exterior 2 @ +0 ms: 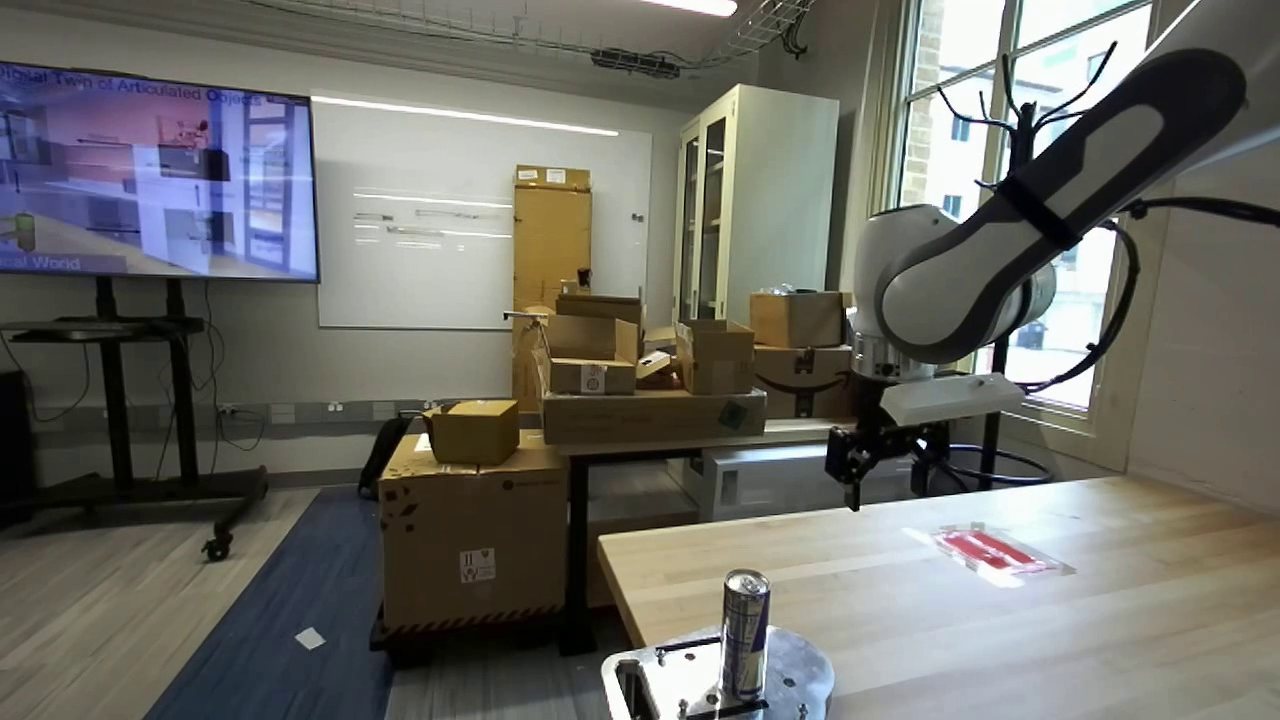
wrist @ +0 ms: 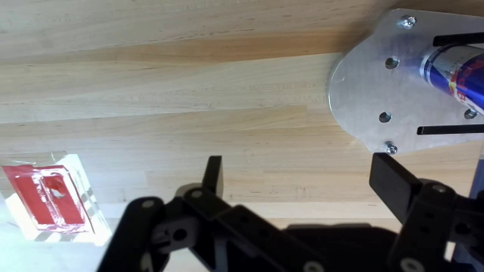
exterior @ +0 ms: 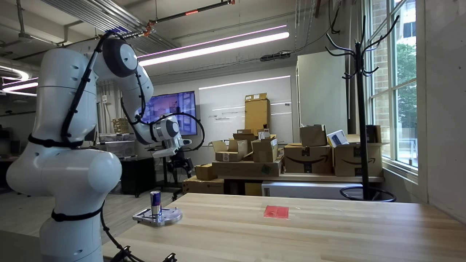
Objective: Put the red bull can on the metal object
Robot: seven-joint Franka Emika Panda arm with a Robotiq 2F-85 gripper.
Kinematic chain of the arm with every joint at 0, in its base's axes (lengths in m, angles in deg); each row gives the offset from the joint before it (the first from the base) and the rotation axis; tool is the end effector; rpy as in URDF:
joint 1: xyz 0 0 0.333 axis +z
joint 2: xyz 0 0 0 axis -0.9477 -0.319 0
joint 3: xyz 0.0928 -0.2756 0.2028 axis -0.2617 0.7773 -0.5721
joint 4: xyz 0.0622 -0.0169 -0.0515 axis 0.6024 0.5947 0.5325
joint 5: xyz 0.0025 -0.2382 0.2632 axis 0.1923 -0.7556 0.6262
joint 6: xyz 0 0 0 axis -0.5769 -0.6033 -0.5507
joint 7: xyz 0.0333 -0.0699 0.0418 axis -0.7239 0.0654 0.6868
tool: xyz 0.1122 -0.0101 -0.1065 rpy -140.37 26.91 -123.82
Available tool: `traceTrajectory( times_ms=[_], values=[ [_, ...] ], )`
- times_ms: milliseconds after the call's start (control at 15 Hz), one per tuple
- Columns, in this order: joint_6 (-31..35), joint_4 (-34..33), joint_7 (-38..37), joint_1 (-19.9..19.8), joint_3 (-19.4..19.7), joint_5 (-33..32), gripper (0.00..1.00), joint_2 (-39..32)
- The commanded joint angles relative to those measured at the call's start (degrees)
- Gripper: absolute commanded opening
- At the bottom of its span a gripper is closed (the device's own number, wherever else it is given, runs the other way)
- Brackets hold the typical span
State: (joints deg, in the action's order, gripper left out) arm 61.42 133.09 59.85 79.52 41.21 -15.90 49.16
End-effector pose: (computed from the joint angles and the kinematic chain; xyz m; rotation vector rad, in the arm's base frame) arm 0.5202 0.0578 0.3491 2.9841 -0.0505 0.1508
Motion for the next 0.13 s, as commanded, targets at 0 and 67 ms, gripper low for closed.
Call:
traceTrajectory(
  times_ms=[0,67],
  values=[
    [-0.14,-0.07,-0.03,-1.04,-1.04,-0.09,1.00,0.02],
    [-0.14,-0.07,-0.04,-1.04,-1.04,-0.09,1.00,0.02]
  ],
)
